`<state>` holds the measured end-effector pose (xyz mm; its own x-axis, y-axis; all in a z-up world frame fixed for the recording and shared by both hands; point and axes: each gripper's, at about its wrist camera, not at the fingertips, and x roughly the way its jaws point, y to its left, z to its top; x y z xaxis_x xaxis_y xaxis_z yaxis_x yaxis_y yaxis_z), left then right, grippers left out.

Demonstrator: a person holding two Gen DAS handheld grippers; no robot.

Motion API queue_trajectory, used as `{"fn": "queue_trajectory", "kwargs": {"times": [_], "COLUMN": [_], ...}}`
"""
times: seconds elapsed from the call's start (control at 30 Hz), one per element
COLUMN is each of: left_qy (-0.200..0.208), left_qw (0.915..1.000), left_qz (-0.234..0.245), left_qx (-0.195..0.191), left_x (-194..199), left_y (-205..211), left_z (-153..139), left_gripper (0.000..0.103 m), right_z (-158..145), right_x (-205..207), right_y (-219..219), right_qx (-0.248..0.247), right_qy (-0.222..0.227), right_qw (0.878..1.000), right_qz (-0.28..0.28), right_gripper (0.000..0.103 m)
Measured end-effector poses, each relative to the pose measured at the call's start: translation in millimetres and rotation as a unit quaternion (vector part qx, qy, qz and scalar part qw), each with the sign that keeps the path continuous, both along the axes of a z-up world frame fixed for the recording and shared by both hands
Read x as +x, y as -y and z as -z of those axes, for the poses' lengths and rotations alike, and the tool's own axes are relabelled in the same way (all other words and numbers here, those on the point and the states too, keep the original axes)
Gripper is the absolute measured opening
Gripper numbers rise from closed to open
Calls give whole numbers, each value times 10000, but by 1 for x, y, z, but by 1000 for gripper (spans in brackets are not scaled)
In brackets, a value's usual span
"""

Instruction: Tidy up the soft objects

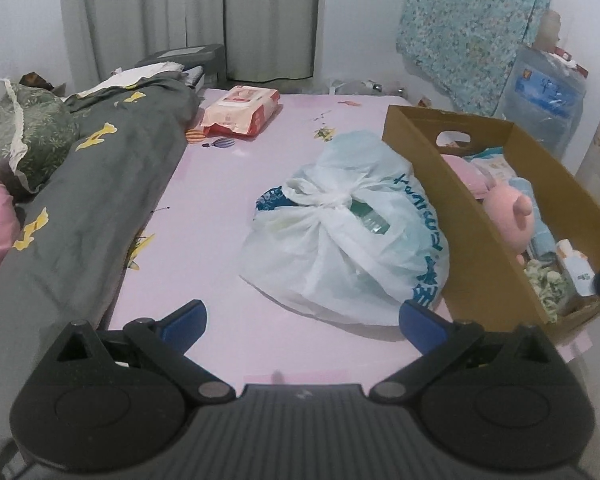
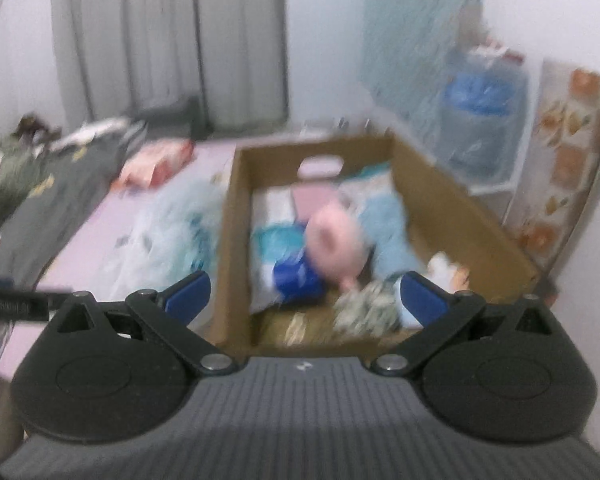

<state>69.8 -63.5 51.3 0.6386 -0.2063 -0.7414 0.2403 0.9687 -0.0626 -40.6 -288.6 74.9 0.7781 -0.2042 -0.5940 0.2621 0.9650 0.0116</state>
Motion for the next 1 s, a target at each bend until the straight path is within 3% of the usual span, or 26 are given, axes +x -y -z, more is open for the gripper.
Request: {"fn": "queue_trajectory", "kwargs": {"times": [0.27, 0.47, 1.0], "left_qy": [-74, -216, -228], "left_qw": [9996, 9991, 9990], "left_qz": [86, 361, 392], "left_qx": [-241, -108, 51], "left_x": [-11, -20, -25], "left_y": [6, 25, 44], "left_z": [-4, 0, 3], "left_gripper": [103, 103, 103], "right_z": [17, 18, 24], "right_x": [7, 5, 4], "right_y": [-20, -25, -13], "right_qx": [435, 690, 840], "right_qy": [-561, -681, -815], "right_qw": [9971, 9943, 9926], "right_qz": [-278, -437, -332], "right_gripper": [102, 102, 102]}}
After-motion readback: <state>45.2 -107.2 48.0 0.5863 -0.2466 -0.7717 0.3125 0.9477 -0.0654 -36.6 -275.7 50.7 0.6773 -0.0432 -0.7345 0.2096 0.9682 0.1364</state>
